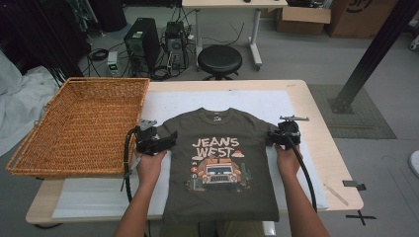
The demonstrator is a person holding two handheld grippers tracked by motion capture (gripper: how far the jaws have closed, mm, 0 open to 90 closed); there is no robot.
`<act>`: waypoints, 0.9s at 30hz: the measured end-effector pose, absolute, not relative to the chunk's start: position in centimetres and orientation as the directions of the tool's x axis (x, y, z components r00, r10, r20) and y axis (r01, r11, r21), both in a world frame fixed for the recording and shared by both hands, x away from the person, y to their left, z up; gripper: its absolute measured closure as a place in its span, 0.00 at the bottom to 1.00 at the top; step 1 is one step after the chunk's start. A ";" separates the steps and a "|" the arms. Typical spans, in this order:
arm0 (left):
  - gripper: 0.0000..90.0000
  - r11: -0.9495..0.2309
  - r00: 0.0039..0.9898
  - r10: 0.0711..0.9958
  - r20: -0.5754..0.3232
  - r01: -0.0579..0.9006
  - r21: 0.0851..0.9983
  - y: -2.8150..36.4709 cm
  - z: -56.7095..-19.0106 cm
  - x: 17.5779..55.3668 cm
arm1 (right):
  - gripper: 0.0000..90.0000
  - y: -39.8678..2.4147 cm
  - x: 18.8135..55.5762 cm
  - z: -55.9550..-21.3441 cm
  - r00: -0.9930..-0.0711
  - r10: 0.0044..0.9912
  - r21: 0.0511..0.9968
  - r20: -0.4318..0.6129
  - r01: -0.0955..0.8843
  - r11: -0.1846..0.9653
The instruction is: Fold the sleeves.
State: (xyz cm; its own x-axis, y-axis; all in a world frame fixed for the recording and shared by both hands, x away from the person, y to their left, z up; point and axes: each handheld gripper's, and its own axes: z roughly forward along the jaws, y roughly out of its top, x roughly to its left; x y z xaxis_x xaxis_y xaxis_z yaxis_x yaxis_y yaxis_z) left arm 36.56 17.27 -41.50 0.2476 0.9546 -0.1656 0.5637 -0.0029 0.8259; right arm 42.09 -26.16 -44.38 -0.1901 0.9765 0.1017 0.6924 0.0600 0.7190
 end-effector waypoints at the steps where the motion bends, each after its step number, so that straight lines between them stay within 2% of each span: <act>1: 0.22 -0.003 0.245 0.955 -0.167 0.570 0.822 17.3 -41.6 36.6 | 0.96 -26.1 42.2 -44.3 -0.201 0.975 0.717 0.095 0.693 0.073; 3: 0.22 -0.001 0.241 0.956 -0.169 0.577 0.817 17.4 -41.8 36.6 | 0.97 -26.1 42.5 -44.1 -0.222 0.968 0.702 0.121 0.708 0.075; 5: 0.24 0.001 0.237 0.957 -0.169 0.578 0.816 17.4 -41.9 36.6 | 0.97 -25.6 42.4 -42.9 -0.250 0.957 0.742 0.146 0.668 0.061; 7: 0.26 0.008 0.230 0.958 -0.173 0.577 0.816 17.3 -42.0 36.7 | 0.96 -24.3 42.1 -41.2 -0.356 0.912 0.781 0.205 0.621 0.067; 8: 0.26 0.014 0.227 0.958 -0.177 0.578 0.816 17.3 -42.1 36.7 | 0.91 -23.5 42.1 -40.5 -0.419 0.871 0.780 0.259 0.622 0.067; 9: 0.26 0.015 0.226 0.958 -0.178 0.580 0.814 17.3 -42.2 36.7 | 0.79 -22.9 42.0 -39.9 -0.464 0.826 0.787 0.319 0.616 0.043; 11: 0.27 0.017 0.219 0.959 -0.177 0.584 0.811 17.1 -42.3 36.8 | 0.77 -22.5 41.4 -38.8 -0.520 0.763 0.812 0.384 0.583 -0.010; 17: 0.28 0.014 0.172 0.974 -0.151 0.615 0.788 16.9 -43.0 37.3 | 0.67 -25.1 40.2 -38.0 -0.444 0.838 0.841 0.318 0.541 -0.032; 22: 0.29 0.037 0.100 0.985 -0.139 0.668 0.743 16.8 -44.4 38.8 | 0.63 -27.4 38.9 -38.9 -0.408 0.864 0.839 0.296 0.543 -0.031; 24: 0.38 0.058 0.083 0.985 -0.153 0.673 0.738 16.9 -44.7 39.0 | 0.63 -28.1 38.4 -39.3 -0.407 0.867 0.839 0.287 0.544 -0.023; 27: 0.52 0.018 0.072 0.993 -0.090 0.672 0.741 16.4 -44.7 39.1 | 0.61 -29.0 37.7 -39.8 -0.399 0.872 0.838 0.284 0.546 -0.023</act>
State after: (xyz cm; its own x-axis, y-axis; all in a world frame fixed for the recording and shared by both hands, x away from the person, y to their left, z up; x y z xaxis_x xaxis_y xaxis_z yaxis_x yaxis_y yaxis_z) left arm 39.15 16.41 -44.73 0.0723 0.9933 -0.0901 0.6716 0.0183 0.7407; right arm 37.73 -28.99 -39.76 -0.3988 0.8720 0.2838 0.5457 -0.0230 0.8376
